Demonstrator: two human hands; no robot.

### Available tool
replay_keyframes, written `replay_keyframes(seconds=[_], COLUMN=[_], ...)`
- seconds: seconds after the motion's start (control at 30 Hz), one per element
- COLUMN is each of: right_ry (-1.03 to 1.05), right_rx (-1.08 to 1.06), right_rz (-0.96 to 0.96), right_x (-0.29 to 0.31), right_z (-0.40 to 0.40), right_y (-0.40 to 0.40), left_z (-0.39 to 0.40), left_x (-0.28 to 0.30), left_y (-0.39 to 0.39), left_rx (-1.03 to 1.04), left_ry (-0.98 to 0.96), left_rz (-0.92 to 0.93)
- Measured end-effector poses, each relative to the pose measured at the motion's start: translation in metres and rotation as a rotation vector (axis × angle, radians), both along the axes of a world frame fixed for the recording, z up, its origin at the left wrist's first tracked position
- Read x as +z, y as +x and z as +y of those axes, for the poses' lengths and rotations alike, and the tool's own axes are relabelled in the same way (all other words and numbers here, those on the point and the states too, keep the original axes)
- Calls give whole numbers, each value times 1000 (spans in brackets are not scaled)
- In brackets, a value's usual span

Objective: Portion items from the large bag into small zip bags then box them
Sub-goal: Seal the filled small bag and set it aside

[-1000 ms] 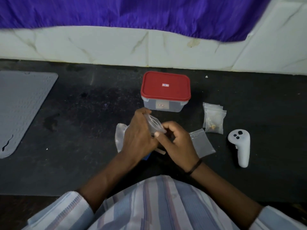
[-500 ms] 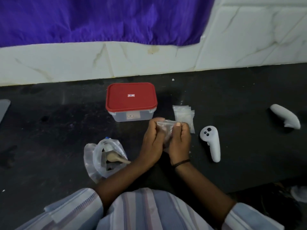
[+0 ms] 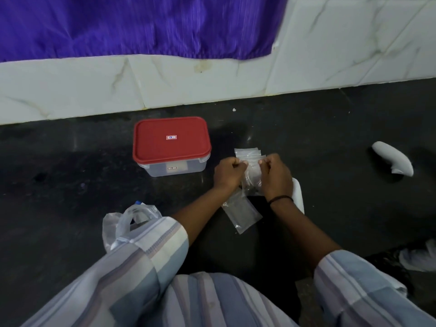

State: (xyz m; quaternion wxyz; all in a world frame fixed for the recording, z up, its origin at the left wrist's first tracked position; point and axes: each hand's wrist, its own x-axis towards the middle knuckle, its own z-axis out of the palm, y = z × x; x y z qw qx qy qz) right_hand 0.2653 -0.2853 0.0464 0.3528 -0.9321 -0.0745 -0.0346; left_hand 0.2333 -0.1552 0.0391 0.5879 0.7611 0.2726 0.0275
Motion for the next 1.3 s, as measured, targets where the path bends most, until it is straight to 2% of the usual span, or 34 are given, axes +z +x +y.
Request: replay_keyframes(seconds=[0.13, 0.23, 0.33, 0.47, 0.57, 0.67, 0.73, 0.87, 0.97, 1.13, 1.3], right_ry=[-269, -327, -313, -174, -63, -273, -390, -471, -393, 65, 167], right_rx=[69, 77, 61, 65, 183, 365, 410, 444, 449, 499, 599], right_rz=[-31, 21, 41, -34, -121, -115, -96, -115, -79, 92, 30], right_x=[-2, -4, -2, 13, 21, 8, -7, -23, -23, 3, 33], right_z=[4, 8, 10, 10, 7, 1, -4, -5, -3, 5, 19], right_y=[13, 14, 11, 1, -30, -75, -97, -115, -123, -138, -154], left_z=[3, 4, 5, 13, 21, 23, 21, 18, 22, 33, 48], left_x=[-10, -12, -3, 5, 8, 7, 8, 11, 17, 37, 62], left_y=[3, 1, -7, -30, -53, -68, -75, -82, -91, -121, -157], left_rx=[24, 18, -11, -190, -338, -450, -471, -489, -491, -469, -375], left_ry=[11, 35, 109, 388, 586, 638, 644, 592, 525, 431, 470], left_rz=[31, 36, 39, 97, 143, 181, 192, 219, 248, 195, 58])
